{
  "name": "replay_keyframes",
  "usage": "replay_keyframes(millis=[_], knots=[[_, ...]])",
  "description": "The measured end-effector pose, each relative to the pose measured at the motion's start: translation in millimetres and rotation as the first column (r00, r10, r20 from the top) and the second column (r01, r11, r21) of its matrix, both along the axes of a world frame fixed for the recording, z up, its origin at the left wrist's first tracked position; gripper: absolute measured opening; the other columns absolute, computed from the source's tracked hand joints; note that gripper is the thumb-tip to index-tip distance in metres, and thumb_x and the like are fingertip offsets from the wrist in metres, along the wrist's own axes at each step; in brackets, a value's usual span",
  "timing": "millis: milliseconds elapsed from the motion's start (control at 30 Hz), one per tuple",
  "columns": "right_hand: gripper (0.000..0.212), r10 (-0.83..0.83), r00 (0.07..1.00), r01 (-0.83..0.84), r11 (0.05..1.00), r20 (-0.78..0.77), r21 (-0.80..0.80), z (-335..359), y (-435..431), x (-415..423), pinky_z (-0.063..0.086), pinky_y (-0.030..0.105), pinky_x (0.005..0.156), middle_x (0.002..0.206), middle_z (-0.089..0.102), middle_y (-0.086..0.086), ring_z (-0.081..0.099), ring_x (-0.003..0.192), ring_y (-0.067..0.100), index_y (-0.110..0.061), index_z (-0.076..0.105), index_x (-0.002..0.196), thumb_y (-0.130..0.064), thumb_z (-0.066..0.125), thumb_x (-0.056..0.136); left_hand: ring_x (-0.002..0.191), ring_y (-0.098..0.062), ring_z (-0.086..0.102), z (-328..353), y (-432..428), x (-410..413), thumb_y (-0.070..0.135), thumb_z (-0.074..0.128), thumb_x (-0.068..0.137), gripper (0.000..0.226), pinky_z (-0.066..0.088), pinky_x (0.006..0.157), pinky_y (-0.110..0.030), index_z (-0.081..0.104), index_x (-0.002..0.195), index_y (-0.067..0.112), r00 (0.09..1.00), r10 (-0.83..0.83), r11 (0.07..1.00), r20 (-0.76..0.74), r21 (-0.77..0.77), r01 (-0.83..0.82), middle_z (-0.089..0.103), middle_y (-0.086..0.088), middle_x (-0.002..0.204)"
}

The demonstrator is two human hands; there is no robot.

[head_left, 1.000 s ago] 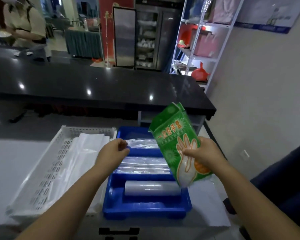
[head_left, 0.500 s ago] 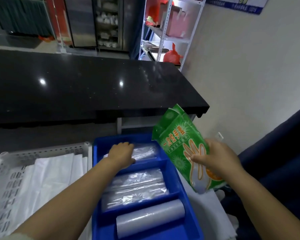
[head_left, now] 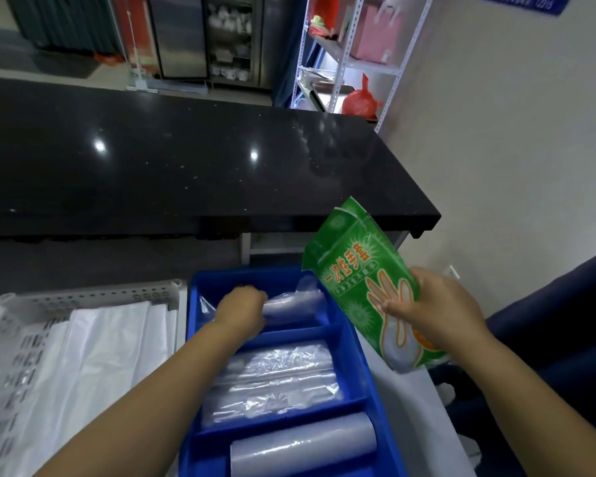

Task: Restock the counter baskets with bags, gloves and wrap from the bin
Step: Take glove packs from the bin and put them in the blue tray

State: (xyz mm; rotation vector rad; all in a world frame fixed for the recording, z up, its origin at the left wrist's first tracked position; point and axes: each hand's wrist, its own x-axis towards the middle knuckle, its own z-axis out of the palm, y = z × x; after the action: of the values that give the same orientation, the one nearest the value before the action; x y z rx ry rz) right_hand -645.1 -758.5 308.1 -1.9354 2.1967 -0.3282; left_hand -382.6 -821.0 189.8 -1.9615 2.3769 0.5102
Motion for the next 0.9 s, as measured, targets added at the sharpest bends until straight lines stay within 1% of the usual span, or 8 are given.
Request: replay_keyframes(millis=[67,133,233,300,467,600,767,900], knots=[[0.027,0.077,0.997,-0.079,0.996,-0.026,-0.051,4,-8,3,0.036,0.022,0.046,0.073,0.064,-0.01,0.056,0.06,0.008,-0.03,0.059,0.085,-0.047,0.073,0.07,0.088,-0.028,0.059,13,11,1,0.004,0.056,0.08,0.02,0.037,0.061,-0.032,0.056,0.098,0.011,0.997,-0.019,0.99,0.068,-0.14,0.028,0.061,-0.008,0.099],[0.027,0.166,0.983,-0.174,0.979,-0.075,-0.111,10,-18,10,0.029,0.021,0.042,0.065,0.057,-0.011,0.048,0.053,0.005,-0.031,0.056,0.082,-0.048,0.072,0.069,0.078,-0.026,0.063,28,32,1,0.005,0.064,0.07,0.025,0.035,0.054,-0.028,0.057,0.092,0.014,0.99,-0.043,0.95,0.136,-0.302,0.083,0.066,-0.005,0.086],[0.031,0.293,0.946,-0.315,0.932,-0.143,-0.177,16,-37,29,0.024,0.022,0.041,0.06,0.048,-0.012,0.043,0.05,0.008,-0.031,0.048,0.076,-0.049,0.072,0.069,0.037,-0.018,0.056,47,70,0,0.013,0.082,0.02,0.042,0.031,0.034,-0.016,0.061,0.056,0.019,0.973,-0.087,0.909,0.215,-0.383,0.166,0.057,0.0,0.043],[0.031,0.385,0.908,-0.413,0.891,-0.167,-0.188,14,-50,48,0.028,0.024,0.043,0.063,0.055,-0.009,0.052,0.055,0.015,-0.029,0.05,0.079,-0.051,0.07,0.07,0.03,-0.016,0.049,48,91,-1,0.011,0.079,0.009,0.046,0.026,0.031,-0.015,0.056,0.048,0.02,0.977,-0.06,0.907,0.206,-0.398,0.14,0.05,0.001,0.036],[0.032,0.605,0.749,-0.656,0.735,-0.271,-0.172,-17,-70,93,0.037,0.03,0.051,0.08,0.069,0.0,0.063,0.07,0.027,-0.023,0.055,0.093,-0.048,0.066,0.077,0.029,-0.011,0.044,47,127,-6,0.009,0.075,0.011,0.045,0.018,0.034,-0.018,0.052,0.047,0.022,0.979,0.002,0.938,0.203,-0.339,0.068,0.047,0.003,0.035],[0.037,0.678,0.602,-0.746,0.665,-0.422,0.004,-42,-82,109,0.043,0.031,0.056,0.09,0.068,0.001,0.063,0.075,0.024,-0.024,0.05,0.108,-0.042,0.065,0.079,0.031,-0.012,0.047,47,146,-2,0.01,0.074,0.013,0.042,0.023,0.03,-0.019,0.052,0.048,0.021,0.988,0.07,0.942,0.139,-0.336,-0.02,0.049,0.003,0.036],[0.036,0.761,0.569,-0.745,0.638,-0.312,0.197,-46,-101,112,0.03,0.026,0.047,0.078,0.059,-0.007,0.057,0.072,0.018,-0.027,0.052,0.094,-0.05,0.069,0.072,0.034,-0.011,0.051,47,161,2,0.017,0.077,0.015,0.042,0.027,0.029,-0.019,0.054,0.05,0.023,0.985,0.127,0.94,0.115,-0.33,-0.082,0.053,0.005,0.039],[0.055,0.775,0.586,-0.726,0.632,-0.238,0.272,-51,-112,120,0.037,0.03,0.056,0.1,0.066,-0.001,0.054,0.078,0.019,-0.025,0.051,0.115,-0.05,0.071,0.071,0.033,-0.011,0.05,48,162,3,0.018,0.077,0.015,0.043,0.027,0.03,-0.018,0.055,0.051,0.024,0.985,0.123,0.945,0.119,-0.317,-0.08,0.052,0.006,0.038]])
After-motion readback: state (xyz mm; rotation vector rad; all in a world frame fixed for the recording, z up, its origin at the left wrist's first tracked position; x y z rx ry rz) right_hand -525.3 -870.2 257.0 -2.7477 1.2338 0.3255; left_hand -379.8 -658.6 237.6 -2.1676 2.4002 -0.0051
